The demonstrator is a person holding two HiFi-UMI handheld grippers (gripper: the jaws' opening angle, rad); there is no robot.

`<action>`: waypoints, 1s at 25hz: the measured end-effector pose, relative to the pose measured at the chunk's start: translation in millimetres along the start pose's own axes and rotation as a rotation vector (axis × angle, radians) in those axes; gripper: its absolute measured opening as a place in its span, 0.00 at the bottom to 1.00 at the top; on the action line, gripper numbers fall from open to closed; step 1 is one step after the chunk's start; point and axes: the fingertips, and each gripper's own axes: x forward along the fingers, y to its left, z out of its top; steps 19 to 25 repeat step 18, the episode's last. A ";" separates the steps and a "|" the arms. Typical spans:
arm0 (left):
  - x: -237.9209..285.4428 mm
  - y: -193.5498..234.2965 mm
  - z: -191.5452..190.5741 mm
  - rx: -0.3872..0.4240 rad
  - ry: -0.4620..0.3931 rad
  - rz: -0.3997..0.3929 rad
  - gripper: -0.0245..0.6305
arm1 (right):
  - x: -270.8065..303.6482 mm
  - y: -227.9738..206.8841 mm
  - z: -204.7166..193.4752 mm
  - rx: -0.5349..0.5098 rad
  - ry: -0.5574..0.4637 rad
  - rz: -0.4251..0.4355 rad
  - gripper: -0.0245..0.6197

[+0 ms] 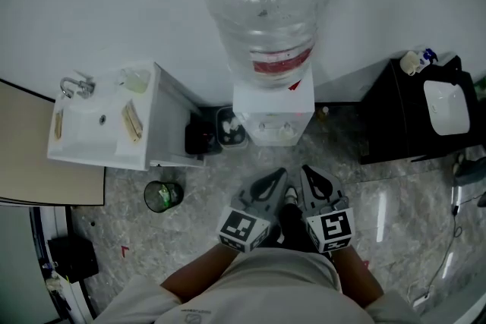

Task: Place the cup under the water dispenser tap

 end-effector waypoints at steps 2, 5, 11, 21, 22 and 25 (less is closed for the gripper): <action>0.3 -0.6 2.2 0.008 -0.004 -0.001 0.04 | 0.4 -0.6 3.0 -0.011 -0.005 -0.001 0.06; -0.9 0.6 6.1 0.009 -0.012 0.001 0.04 | 2.6 1.0 7.8 -0.021 -0.012 -0.001 0.06; -6.6 4.7 9.3 0.011 -0.022 0.005 0.04 | 2.4 5.0 12.3 -0.029 -0.017 -0.008 0.06; -12.8 3.2 7.9 0.005 -0.016 -0.001 0.04 | -1.6 11.1 13.3 -0.028 -0.012 -0.013 0.06; -12.8 3.2 7.9 0.005 -0.016 -0.001 0.04 | -1.6 11.1 13.3 -0.028 -0.012 -0.013 0.06; -12.8 3.2 7.9 0.005 -0.016 -0.001 0.04 | -1.6 11.1 13.3 -0.028 -0.012 -0.013 0.06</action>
